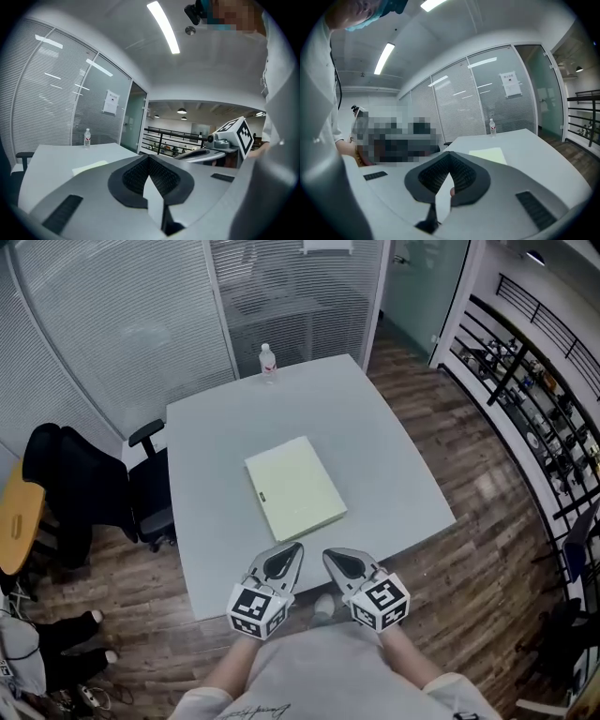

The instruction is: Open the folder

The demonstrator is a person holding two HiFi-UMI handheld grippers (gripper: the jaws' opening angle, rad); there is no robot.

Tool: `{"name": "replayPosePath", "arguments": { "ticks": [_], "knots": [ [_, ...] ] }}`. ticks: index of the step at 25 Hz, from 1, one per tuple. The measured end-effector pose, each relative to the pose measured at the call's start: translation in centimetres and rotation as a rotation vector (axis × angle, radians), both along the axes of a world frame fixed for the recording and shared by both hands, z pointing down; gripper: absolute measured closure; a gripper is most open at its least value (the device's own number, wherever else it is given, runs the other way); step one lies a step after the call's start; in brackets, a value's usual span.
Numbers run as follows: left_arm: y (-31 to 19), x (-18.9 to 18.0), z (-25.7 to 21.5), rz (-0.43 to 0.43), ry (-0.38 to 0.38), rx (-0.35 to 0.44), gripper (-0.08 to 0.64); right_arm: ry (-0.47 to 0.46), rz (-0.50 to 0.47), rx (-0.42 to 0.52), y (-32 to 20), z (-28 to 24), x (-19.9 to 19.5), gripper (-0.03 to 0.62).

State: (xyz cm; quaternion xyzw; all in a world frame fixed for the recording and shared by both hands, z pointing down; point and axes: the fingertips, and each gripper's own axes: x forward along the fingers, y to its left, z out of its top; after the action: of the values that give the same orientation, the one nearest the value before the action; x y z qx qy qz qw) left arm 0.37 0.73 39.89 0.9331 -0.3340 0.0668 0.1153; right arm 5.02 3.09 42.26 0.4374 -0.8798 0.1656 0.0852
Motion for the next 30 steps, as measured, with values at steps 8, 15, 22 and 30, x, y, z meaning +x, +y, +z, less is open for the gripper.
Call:
{"name": "replayPosePath", "arguments": {
  "ticks": [8,15,22,30],
  "knots": [
    [-4.4,2.2,0.6,-0.066,-0.015,-0.021,0.551,0.01,-0.065,-0.026,-5.0,0.9,2.6,0.577],
    [-6.6,0.1,1.7,-0.101,-0.041,-0.065,0.551,0.004,-0.083,-0.064,-7.7,1.9,1.3,0.577],
    [-8.0,-1.9,2.4,-0.079,-0.066,-0.082,0.551,0.037,-0.063,-0.076,-8.8,2.4,0.4,0.577],
    [-9.0,-4.0,4.2,-0.096,-0.068,-0.109,0.551,0.074,-0.055,-0.101,-9.8,4.3,-0.1,0.577]
  ]
}}
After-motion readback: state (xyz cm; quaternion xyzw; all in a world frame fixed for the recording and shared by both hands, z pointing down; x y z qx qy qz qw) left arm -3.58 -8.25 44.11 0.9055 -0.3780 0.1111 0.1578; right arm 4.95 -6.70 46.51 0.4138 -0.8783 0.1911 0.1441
